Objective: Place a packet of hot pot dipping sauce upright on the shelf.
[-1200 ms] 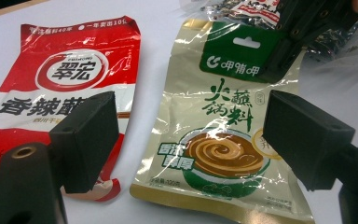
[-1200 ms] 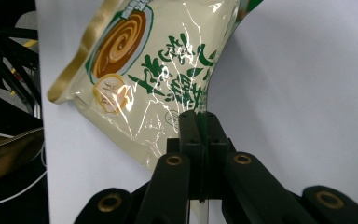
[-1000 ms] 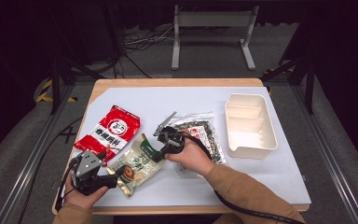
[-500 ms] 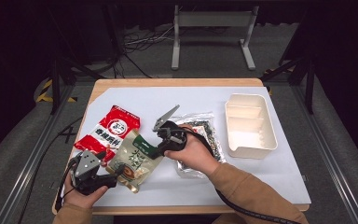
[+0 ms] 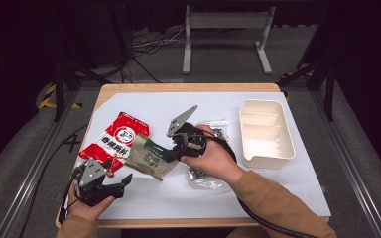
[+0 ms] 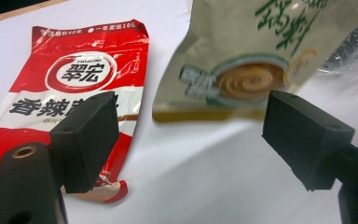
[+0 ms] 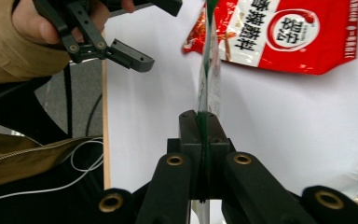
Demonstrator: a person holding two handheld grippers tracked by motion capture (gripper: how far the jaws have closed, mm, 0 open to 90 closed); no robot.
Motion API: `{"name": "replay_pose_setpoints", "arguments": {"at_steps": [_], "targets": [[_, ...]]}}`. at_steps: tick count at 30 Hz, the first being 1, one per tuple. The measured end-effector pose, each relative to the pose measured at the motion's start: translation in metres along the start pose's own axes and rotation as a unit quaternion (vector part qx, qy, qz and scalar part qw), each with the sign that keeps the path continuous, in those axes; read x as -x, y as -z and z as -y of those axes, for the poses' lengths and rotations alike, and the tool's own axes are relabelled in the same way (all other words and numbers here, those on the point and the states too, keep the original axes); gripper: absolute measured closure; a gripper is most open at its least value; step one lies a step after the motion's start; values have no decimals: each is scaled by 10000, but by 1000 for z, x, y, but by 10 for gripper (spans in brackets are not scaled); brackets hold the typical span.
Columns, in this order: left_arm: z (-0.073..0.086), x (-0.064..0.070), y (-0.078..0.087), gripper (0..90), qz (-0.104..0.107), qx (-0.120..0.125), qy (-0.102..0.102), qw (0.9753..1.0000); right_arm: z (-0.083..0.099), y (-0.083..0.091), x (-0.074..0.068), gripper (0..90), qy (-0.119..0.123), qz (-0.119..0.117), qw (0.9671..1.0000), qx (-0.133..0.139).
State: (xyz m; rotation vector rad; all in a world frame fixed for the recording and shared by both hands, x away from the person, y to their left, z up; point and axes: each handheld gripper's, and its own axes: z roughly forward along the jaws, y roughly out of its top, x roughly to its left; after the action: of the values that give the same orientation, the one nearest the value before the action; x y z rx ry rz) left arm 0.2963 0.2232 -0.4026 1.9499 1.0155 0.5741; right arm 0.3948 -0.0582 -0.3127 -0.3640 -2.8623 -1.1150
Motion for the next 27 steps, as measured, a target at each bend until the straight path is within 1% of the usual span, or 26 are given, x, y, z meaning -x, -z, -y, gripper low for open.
{"name": "replay_pose_setpoints", "arguments": {"at_steps": [7, 9, 11, 19, 27], "targets": [[0, -2, -1, 188, -16, -30, 34, 10000, 0, 16, 3, 898, 50, 242, 9997, -18], [0, -2, -1, 188, -16, -33, 35, 10000, 0, 20, 2, 897, 37, 286, 9996, -51], [0, -2, -1, 188, -15, -34, 26, 10000, 0, 24, 2, 898, 82, 333, 9994, -73], [0, -3, -2, 188, -12, -30, 27, 10000, 1, 37, 3, 898, 66, 477, 9988, -56], [0, -3, -3, 187, 0, -57, 34, 10000, 5, 59, 8, 897, 54, 680, 9977, -24]]}}
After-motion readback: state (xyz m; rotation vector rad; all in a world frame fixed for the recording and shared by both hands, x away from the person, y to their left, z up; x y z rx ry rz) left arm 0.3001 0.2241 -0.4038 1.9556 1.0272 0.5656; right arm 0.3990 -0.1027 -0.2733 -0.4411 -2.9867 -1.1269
